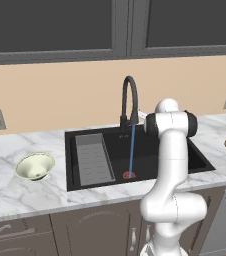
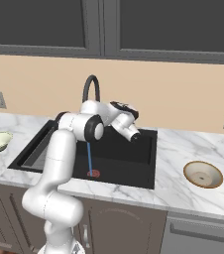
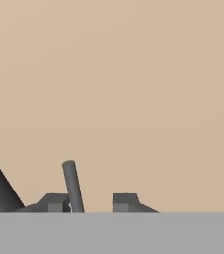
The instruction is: Rinse each bowl for a few seconds and place them down in the sink or on the counter.
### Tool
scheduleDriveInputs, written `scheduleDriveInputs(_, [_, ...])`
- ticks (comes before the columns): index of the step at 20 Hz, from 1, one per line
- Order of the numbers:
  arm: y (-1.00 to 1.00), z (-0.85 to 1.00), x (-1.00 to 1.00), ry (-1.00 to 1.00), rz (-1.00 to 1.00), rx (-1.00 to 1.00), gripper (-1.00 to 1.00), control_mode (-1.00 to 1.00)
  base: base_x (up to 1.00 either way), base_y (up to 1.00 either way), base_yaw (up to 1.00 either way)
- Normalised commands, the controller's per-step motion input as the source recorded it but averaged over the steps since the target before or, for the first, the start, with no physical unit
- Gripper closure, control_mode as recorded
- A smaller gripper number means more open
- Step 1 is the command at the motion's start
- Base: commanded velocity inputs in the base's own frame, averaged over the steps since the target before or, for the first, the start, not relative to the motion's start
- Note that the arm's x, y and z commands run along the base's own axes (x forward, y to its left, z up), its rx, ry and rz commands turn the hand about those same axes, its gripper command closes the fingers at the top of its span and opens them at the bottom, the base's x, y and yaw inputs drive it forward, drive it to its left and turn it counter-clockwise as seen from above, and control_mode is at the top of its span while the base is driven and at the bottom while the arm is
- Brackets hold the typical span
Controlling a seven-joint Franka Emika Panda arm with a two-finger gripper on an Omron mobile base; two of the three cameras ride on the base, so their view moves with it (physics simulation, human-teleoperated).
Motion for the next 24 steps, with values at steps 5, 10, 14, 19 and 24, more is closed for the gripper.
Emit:
scheduleDriveInputs(5, [-0.31,0.18,-0.02,0.00,0.00,0.07,1.00,-1.00,0.00,0.00,0.00])
scheduleDriveInputs(10, [-0.28,0.33,-0.04,0.00,0.00,0.04,-1.00,-1.00,0.00,0.00,0.00])
scheduleDriveInputs(14, [-0.29,0.32,-0.02,0.00,0.00,0.04,-1.00,-1.00,0.00,0.00,0.00])
scheduleDriveInputs(19, [-0.36,0.42,-0.11,0.00,0.00,0.04,-1.00,-1.00,0.00,0.00,0.00])
scheduleDriveInputs(24, [-0.36,0.44,-0.16,0.00,0.00,0.05,-1.00,-1.00,0.00,0.00,0.00])
